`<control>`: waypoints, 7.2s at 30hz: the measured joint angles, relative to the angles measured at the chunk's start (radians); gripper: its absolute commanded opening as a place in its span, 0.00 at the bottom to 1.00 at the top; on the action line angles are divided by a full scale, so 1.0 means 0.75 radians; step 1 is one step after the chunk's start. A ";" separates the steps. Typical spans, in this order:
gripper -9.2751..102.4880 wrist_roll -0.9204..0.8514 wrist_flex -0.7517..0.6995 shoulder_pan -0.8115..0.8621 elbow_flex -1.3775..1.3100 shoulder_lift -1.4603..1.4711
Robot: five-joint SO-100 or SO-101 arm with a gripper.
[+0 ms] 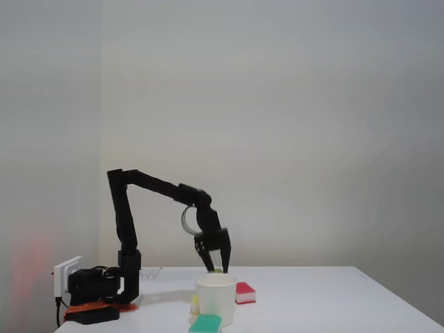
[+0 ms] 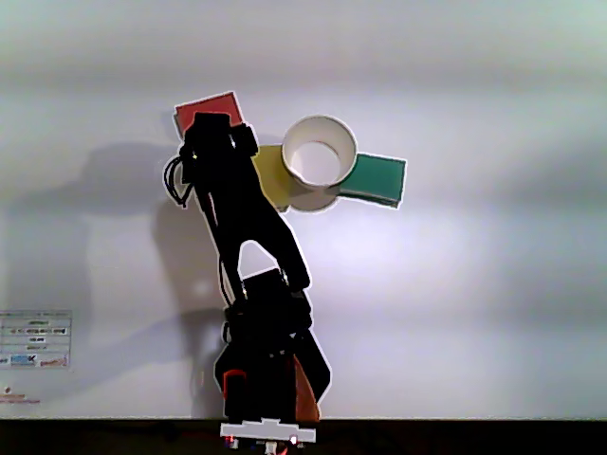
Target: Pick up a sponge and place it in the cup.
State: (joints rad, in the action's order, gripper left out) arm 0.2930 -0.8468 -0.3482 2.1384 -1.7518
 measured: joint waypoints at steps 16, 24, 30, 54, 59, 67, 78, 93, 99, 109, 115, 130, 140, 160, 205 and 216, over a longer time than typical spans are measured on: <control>0.08 -0.184 -0.393 0.254 -0.458 -0.229; 0.08 -0.350 -0.472 0.491 -0.419 -0.450; 0.08 -0.393 -0.468 0.665 -0.286 -0.540; 0.18 -0.481 -0.090 0.724 0.022 -0.448; 0.30 -0.515 -0.121 0.732 0.025 -0.448; 0.48 -0.595 -0.115 0.720 0.025 -0.446; 0.34 -0.565 -0.209 0.679 -0.139 -0.423; 0.08 -0.354 -0.264 0.575 0.198 -0.957; 0.08 -0.348 -0.264 0.573 0.677 -1.479; 0.08 -0.346 -0.288 0.587 1.135 -1.931; 0.08 -0.348 -0.280 0.597 1.258 -1.988; 0.08 -0.352 -0.597 0.618 1.278 -1.992; 0.08 -0.356 -0.618 0.650 1.276 -2.002; 0.08 -0.356 -0.618 0.650 1.276 -2.002; 0.08 -0.356 -0.618 0.650 1.276 -2.002; 0.08 -0.356 -0.618 0.650 1.276 -2.002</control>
State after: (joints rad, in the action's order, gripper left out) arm 0.0261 -1.3100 0.1396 3.0956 -3.2536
